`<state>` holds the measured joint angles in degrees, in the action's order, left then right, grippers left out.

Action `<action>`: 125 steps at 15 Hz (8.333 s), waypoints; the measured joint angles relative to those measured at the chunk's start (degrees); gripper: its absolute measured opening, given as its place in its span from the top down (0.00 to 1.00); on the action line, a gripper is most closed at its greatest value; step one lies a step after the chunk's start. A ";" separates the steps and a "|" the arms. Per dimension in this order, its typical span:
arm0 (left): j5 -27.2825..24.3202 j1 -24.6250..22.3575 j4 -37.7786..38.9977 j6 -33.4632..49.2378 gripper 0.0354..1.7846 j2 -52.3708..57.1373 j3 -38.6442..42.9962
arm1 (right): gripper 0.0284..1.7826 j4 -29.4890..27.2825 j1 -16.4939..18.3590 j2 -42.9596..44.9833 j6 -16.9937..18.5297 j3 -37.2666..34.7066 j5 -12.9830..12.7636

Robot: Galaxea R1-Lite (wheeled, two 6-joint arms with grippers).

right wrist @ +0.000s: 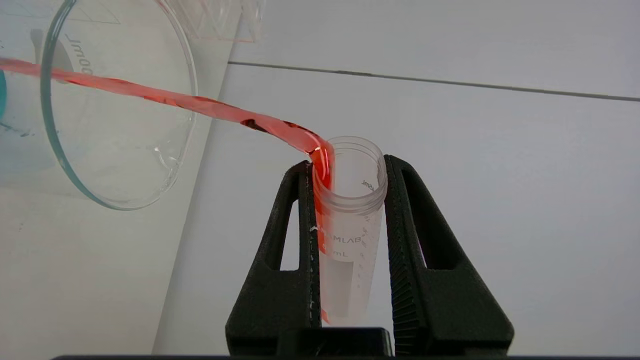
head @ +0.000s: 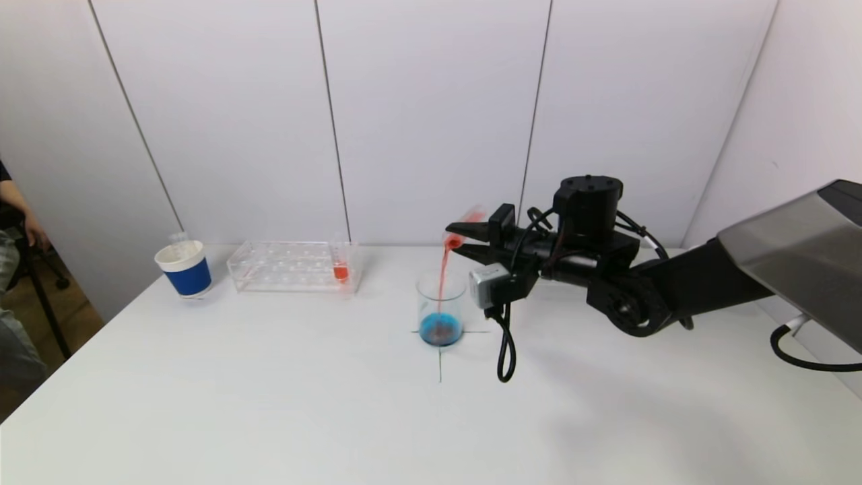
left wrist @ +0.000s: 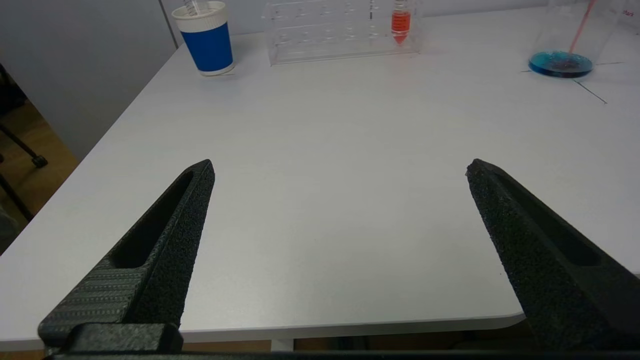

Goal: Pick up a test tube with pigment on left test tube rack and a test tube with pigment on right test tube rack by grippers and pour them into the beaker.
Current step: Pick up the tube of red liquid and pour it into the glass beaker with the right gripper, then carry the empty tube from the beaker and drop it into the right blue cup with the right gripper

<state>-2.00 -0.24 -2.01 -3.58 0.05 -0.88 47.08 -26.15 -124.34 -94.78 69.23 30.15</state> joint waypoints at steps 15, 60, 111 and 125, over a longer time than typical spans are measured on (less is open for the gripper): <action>0.00 0.00 0.01 0.00 0.01 0.00 0.00 | 0.76 0.00 0.13 -0.38 -7.75 0.72 -0.49; -0.01 0.00 0.01 0.01 0.01 0.00 0.00 | 0.76 -27.58 20.03 23.77 89.52 18.77 -37.28; -0.01 0.00 0.00 0.00 0.01 0.00 0.00 | 0.76 -6.64 39.60 0.54 98.02 -2.95 -37.12; 0.00 -0.02 0.01 0.00 0.01 0.00 0.00 | 0.75 -3.15 39.60 0.69 97.94 -5.21 -37.14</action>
<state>-2.00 -0.27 -2.00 -3.58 0.05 -0.88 43.93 13.45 -123.65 3.16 64.02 -7.00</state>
